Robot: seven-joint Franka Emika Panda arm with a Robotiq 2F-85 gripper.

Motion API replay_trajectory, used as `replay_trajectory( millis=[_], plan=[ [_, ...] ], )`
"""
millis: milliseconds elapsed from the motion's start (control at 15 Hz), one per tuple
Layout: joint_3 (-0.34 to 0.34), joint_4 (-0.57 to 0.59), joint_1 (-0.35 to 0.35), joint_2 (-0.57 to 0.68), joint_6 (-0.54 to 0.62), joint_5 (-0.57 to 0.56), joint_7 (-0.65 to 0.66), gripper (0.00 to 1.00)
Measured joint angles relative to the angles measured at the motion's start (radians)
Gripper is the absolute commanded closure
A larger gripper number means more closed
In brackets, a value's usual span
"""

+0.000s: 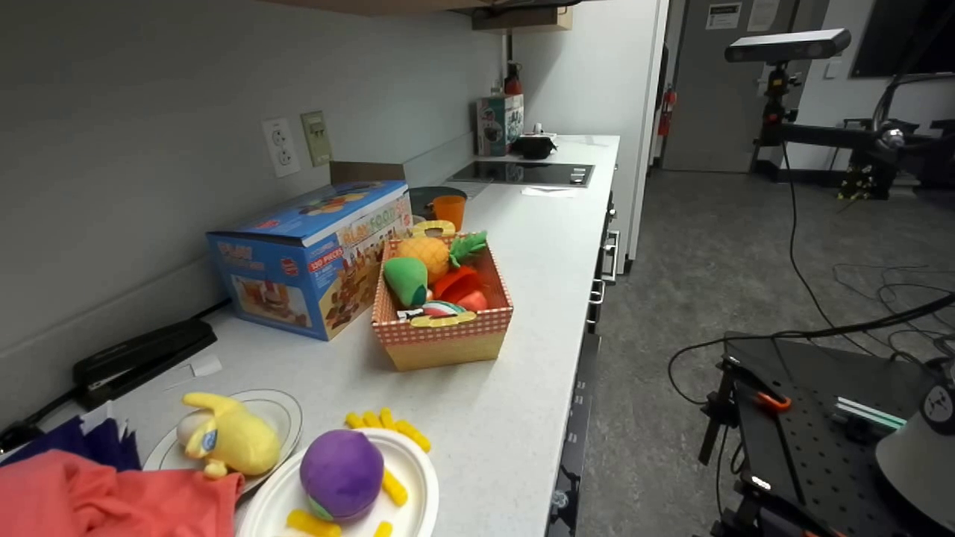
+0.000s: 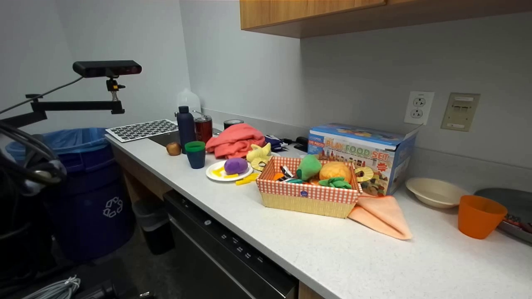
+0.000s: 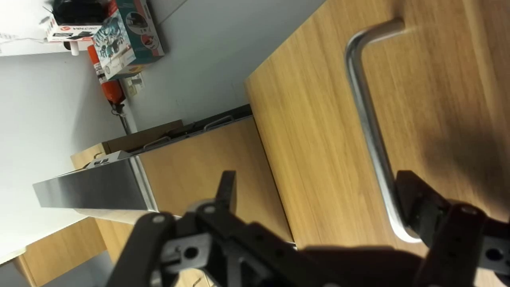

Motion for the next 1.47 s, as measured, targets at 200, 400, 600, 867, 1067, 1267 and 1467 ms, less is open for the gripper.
replay_trajectory(
  millis=[200,400,600,867,1067,1267,1467],
  plan=[
    [0.000,0.000,0.001,0.000,0.000,0.000,0.000,0.00],
    [0.000,0.000,0.001,0.000,0.000,0.000,0.000,0.00],
    [0.000,0.000,0.001,0.001,0.000,0.000,0.000,0.00],
    [-0.010,-0.003,0.009,0.003,-0.003,0.000,-0.014,0.00],
    [-0.057,-0.008,0.063,-0.003,-0.014,0.010,-0.081,0.00],
    [-0.067,-0.025,0.078,-0.007,-0.020,0.173,-0.289,0.00],
    [-0.085,-0.018,0.101,-0.025,-0.064,0.185,-0.370,0.00]
  ],
)
